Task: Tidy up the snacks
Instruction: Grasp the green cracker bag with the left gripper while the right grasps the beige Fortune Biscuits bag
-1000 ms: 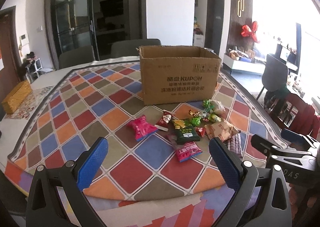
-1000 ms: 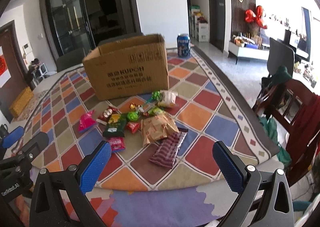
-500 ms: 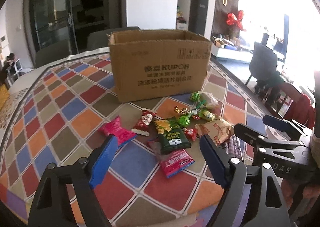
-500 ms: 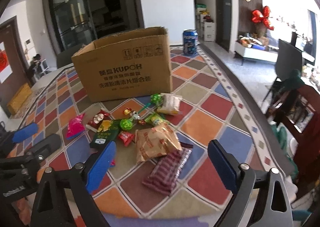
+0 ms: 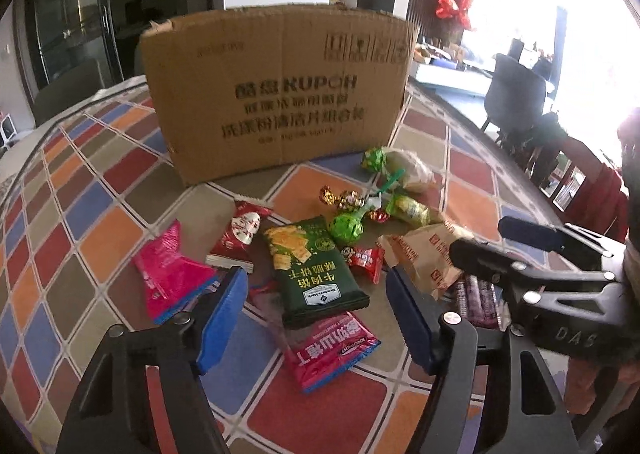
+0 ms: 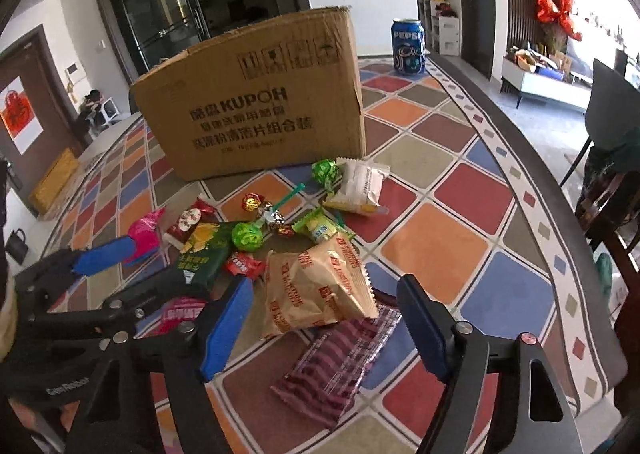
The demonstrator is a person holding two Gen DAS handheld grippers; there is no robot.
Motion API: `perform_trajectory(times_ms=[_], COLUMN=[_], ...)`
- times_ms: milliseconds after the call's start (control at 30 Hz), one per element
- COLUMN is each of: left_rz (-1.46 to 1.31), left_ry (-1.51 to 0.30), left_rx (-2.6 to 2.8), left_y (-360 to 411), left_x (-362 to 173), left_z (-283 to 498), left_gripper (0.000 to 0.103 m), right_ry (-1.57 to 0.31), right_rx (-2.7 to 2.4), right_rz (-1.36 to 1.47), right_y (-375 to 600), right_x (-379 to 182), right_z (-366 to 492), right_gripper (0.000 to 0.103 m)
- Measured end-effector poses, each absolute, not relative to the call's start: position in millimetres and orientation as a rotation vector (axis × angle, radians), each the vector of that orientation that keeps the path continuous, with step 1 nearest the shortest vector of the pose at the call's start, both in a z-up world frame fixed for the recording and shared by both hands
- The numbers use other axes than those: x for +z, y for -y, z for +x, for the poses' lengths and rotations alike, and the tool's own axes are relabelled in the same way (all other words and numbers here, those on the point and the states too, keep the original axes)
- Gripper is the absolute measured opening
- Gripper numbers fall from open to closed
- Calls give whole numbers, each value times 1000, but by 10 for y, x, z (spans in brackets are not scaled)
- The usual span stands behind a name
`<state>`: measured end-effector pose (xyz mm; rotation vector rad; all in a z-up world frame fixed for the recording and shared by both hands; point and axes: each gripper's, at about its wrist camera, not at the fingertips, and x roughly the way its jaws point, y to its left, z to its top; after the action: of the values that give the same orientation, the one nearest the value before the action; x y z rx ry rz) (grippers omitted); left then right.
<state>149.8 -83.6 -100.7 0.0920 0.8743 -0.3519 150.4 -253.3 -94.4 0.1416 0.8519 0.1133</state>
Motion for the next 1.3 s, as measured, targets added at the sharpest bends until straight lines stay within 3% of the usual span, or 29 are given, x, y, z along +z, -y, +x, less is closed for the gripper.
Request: perform_trajectory(times_ms=[733, 867, 1067, 1300], left_rz=[102, 89, 53, 29], left_ry=[-941, -945, -934, -910], left_rx=[-338, -338, -335, -339], left_y=[932, 925, 852, 809], left_x=[-1266, -1284, -1269, -1194], left_z=[1703, 1733, 1728, 1660], left_gripper=[56, 54, 47, 47], right_ry=[-916, -918, -924, -911], right_rx=[183, 190, 217, 217], right_rz=[197, 196, 202, 208], right_y=[2546, 2528, 2472, 2427], right_x=[-1163, -1164, -1167, -1118], right_z=[1718, 1737, 1743, 1673], right_gripper=[68, 64, 40, 37])
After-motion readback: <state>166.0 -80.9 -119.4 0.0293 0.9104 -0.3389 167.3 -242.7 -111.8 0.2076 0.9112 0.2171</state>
